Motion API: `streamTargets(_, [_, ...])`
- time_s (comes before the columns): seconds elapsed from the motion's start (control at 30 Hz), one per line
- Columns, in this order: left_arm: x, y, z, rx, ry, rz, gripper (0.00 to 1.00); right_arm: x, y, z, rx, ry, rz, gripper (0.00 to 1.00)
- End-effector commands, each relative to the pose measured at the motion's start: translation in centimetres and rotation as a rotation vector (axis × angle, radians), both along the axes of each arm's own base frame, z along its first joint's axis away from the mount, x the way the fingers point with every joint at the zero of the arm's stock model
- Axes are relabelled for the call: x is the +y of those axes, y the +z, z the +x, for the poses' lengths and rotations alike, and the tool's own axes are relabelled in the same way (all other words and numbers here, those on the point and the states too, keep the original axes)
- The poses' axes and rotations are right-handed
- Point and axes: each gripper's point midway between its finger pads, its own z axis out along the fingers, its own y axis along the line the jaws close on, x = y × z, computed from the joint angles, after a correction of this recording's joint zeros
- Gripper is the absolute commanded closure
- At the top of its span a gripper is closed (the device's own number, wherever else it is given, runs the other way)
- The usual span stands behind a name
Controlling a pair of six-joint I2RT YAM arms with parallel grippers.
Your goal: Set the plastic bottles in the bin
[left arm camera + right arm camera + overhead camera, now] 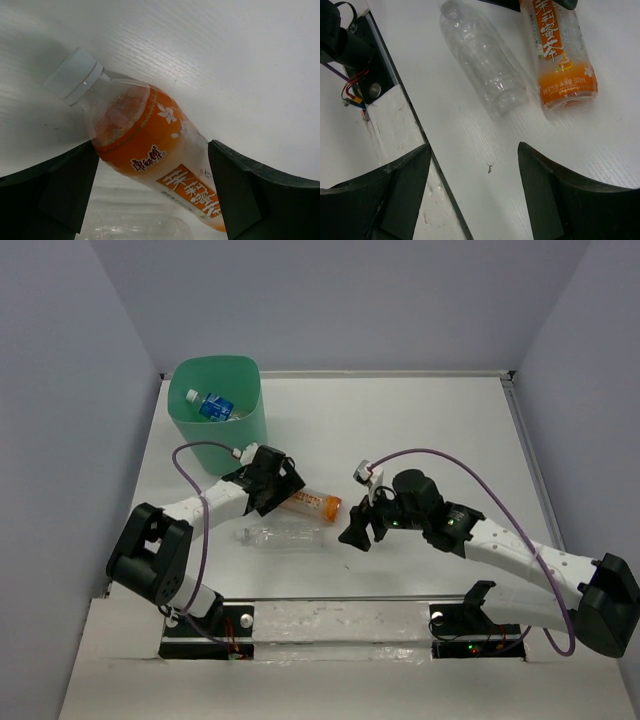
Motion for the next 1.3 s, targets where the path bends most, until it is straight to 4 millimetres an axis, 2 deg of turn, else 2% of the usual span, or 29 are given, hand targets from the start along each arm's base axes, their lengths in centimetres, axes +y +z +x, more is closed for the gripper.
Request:
streamTargets(0.0, [-0.5,0.2,2.2,-0.040,0.010,0.028,0.01,0.8,1.1,-1.2,-0.013,0.045,0.044,0.23])
streamTargets(0.1, [-0.8,-0.2,2.9,-0.044,0.000,0.039,0.06,0.9,1.0,-1.8,-0.004,0.054,0.033,0.22])
streamTargets(0.13, [-0.9,-0.3,3.0,-0.048,0.000,0.038,0.12,1.1,1.1,-2.0,-0.007,0.061,0.034,0.22])
streamTargets(0.23, [-1.0,-0.4,3.1,-0.068,-0.007,0.032,0.19,1.3,1.2,-2.1,-0.008,0.067,0.026,0.21])
streamTargets(0.3, [-1.1,0.1,3.7,-0.101,-0.004,0.025,0.28,1.6,1.1,-1.5,-0.007,0.052,0.005,0.21])
streamTargets(0.4, [-1.9,2.2,4.5,-0.164,-0.031,-0.005,0.41,1.6,1.6,-1.1,-0.019,0.037,-0.025,0.21])
streamTargets(0.53, [-4.1,7.6,5.6,-0.295,-0.109,-0.066,0.49,0.9,4.6,-2.4,-0.055,0.073,0.013,0.21])
streamTargets(0.63, [-5.9,14.4,6.3,-0.433,-0.160,-0.137,0.54,-0.3,7.3,-3.6,-0.075,0.079,0.071,0.21])
streamTargets(0.67, [-6.2,16.1,6.5,-0.466,-0.171,-0.155,0.54,-0.7,7.6,-3.9,-0.071,0.073,0.076,0.21])
streamTargets(0.7, [-6.7,19.4,7.0,-0.526,-0.181,-0.185,0.54,-1.0,8.0,-4.1,-0.072,0.066,0.085,0.21])
streamTargets(0.73, [-7.0,21.3,6.8,-0.555,-0.197,-0.202,0.54,-1.5,8.5,-4.3,-0.076,0.054,0.098,0.21])
streamTargets(0.8, [-6.9,24.9,7.0,-0.625,-0.210,-0.198,0.54,-2.1,7.9,-4.4,-0.060,0.035,0.068,0.21])
streamTargets(0.83, [-6.3,28.8,7.4,-0.701,-0.185,-0.201,0.54,-2.2,7.9,-4.1,-0.059,0.013,0.058,0.21])
streamTargets(0.9, [-5.2,31.6,7.5,-0.743,-0.166,-0.167,0.54,-2.0,7.0,-3.8,-0.035,0.009,0.022,0.21])
streamTargets(0.93, [-3.6,35.0,8.1,-0.807,-0.131,-0.154,0.54,-1.7,7.0,-3.9,-0.039,0.023,0.018,0.21])
streamTargets(0.97, [-2.4,36.1,8.1,-0.818,-0.112,-0.141,0.54,-1.3,7.4,-3.6,-0.047,0.025,0.023,0.21])
streamTargets(1.0, [-1.1,38.7,8.2,-0.868,-0.085,-0.140,0.54,-0.5,7.1,-3.6,-0.046,0.043,0.013,0.21])
streamTargets(1.03, [0.3,39.5,8.5,-0.878,-0.058,-0.132,0.54,-0.1,6.9,-3.2,-0.054,0.048,0.008,0.21])
streamTargets(1.07, [3.3,40.3,9.2,-0.895,-0.005,-0.110,0.54,0.3,6.8,-2.8,-0.069,0.055,0.000,0.21])
streamTargets(1.1, [4.8,41.0,9.4,-0.910,0.028,-0.096,0.54,1.2,7.5,-2.5,-0.089,0.067,0.010,0.21])
streamTargets(1.13, [6.4,42.1,9.5,-0.934,0.067,-0.073,0.54,2.1,6.2,-1.7,-0.071,0.072,-0.034,0.20])
streamTargets(1.17, [9.1,42.2,9.9,-0.934,0.140,-0.009,0.54,2.8,5.8,-1.3,-0.090,0.080,-0.061,0.20])
streamTargets(1.2, [10.4,42.9,9.8,-0.947,0.174,0.018,0.54,4.1,5.3,-0.2,-0.092,0.078,-0.090,0.19])
streamTargets(1.23, [11.7,43.1,10.0,-0.949,0.207,0.044,0.54,4.6,6.5,-0.2,-0.125,0.090,-0.074,0.18])
streamTargets(1.27, [13.2,43.0,10.2,-0.949,0.250,0.083,0.54,5.5,4.7,0.9,-0.122,0.091,-0.132,0.17])
